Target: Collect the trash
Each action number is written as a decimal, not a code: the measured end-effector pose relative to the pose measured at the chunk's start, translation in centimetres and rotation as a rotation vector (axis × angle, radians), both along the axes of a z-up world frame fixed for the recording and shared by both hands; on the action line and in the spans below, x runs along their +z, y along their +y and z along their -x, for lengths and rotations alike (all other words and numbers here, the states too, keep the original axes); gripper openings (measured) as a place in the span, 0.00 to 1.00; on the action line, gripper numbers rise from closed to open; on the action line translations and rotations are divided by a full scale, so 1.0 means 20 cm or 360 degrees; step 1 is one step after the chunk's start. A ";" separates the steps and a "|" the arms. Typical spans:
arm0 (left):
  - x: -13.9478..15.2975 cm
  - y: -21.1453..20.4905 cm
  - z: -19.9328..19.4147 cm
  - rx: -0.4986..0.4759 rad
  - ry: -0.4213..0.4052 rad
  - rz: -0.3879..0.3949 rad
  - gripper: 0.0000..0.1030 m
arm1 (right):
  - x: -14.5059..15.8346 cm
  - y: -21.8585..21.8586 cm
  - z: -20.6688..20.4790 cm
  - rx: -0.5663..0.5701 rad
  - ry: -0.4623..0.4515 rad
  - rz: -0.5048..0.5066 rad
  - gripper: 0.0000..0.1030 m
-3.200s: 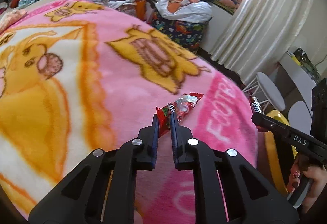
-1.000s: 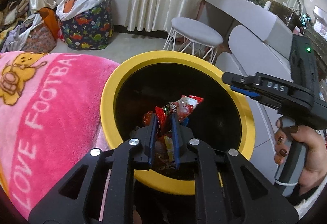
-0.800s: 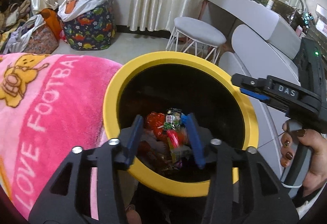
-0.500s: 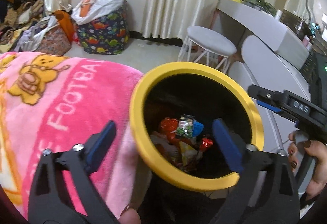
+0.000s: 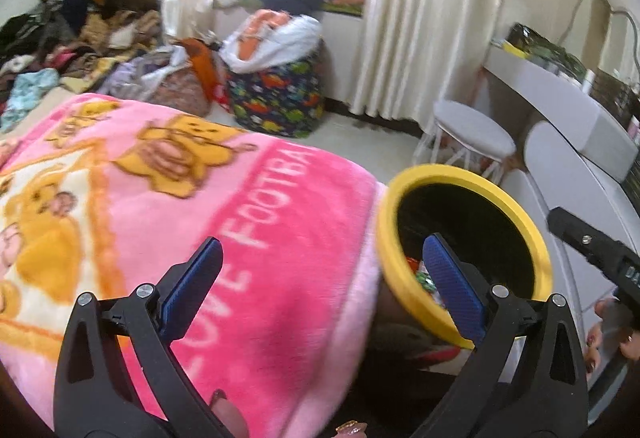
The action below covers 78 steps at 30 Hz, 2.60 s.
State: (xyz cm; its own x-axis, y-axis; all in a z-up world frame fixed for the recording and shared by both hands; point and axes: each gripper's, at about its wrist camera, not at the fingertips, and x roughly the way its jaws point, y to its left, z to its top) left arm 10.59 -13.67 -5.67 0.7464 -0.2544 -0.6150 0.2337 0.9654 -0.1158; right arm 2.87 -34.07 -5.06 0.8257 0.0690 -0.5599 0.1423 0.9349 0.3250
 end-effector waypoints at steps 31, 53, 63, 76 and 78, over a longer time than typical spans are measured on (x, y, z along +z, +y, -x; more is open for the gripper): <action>0.02 0.46 0.34 0.0264 -0.0314 -0.0006 0.89 | 0.00 0.54 0.38 -0.0061 -0.0590 0.0434 0.94; 0.03 0.46 0.36 0.0251 -0.0332 0.0000 0.89 | -0.02 0.56 0.37 -0.0102 -0.0582 0.0430 0.94; 0.03 0.46 0.36 0.0252 -0.0333 0.0002 0.89 | -0.02 0.55 0.37 -0.0103 -0.0584 0.0433 0.94; 0.04 0.45 0.36 0.0261 -0.0338 -0.0005 0.89 | -0.02 0.55 0.37 -0.0107 -0.0583 0.0434 0.94; 0.04 0.46 0.36 0.0259 -0.0337 -0.0004 0.89 | -0.02 0.55 0.37 -0.0106 -0.0581 0.0434 0.94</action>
State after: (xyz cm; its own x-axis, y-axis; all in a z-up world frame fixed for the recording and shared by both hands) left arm 3.40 -4.55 -4.85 0.8894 -0.1191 -0.4413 0.0941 0.9925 -0.0782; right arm -4.53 -23.12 -5.53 0.9699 -0.1004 -0.2221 0.1269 0.9860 0.1084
